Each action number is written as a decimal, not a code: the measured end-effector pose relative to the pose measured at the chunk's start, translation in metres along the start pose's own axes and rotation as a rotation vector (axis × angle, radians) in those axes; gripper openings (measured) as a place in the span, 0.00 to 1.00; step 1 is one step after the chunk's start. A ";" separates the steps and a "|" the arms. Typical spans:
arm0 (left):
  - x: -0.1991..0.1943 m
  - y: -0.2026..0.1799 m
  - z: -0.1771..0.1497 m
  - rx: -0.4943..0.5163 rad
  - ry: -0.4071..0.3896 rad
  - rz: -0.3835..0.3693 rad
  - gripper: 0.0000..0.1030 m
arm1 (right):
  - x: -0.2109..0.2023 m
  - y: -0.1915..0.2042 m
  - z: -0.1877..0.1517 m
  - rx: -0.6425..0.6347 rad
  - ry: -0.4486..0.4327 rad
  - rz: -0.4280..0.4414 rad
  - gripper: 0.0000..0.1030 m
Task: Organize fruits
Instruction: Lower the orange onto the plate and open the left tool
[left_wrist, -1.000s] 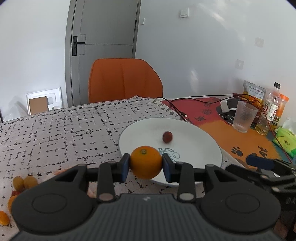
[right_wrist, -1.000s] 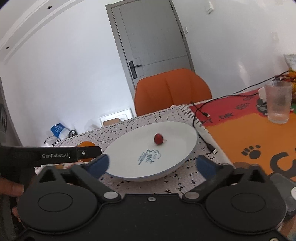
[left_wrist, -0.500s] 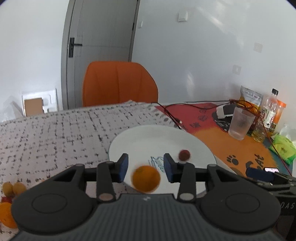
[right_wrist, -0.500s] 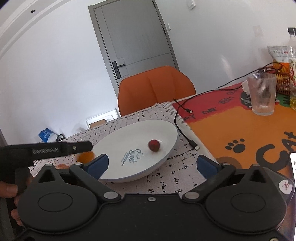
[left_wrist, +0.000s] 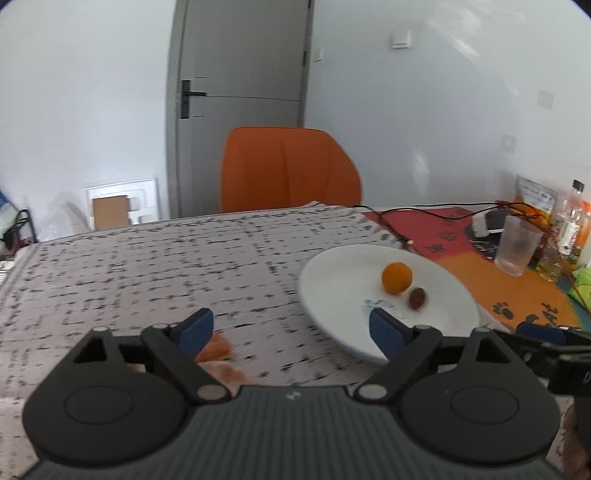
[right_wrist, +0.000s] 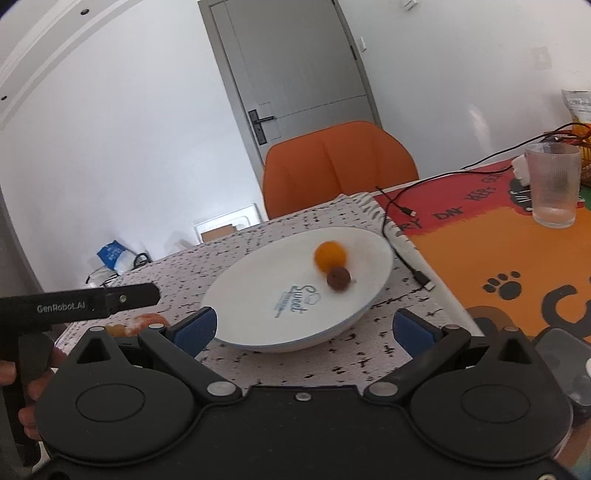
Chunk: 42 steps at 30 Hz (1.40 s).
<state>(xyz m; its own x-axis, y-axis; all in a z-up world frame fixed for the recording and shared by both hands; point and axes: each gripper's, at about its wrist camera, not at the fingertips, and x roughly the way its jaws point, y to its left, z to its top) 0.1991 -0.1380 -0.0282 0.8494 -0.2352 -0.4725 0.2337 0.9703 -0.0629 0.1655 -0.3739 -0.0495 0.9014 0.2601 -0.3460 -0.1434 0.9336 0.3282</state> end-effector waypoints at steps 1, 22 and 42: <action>-0.004 0.004 -0.001 0.000 -0.003 0.008 0.90 | 0.000 0.002 0.000 -0.004 -0.002 0.001 1.00; -0.059 0.063 -0.008 -0.071 -0.035 0.121 0.97 | 0.006 0.037 0.003 -0.044 0.026 0.068 1.00; -0.082 0.100 -0.034 -0.146 -0.018 0.158 0.97 | 0.018 0.077 -0.002 -0.104 0.064 0.154 1.00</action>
<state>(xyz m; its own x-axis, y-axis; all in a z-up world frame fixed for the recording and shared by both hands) 0.1361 -0.0198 -0.0258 0.8788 -0.0793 -0.4706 0.0269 0.9928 -0.1170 0.1703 -0.2963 -0.0320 0.8380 0.4142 -0.3553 -0.3223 0.9011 0.2902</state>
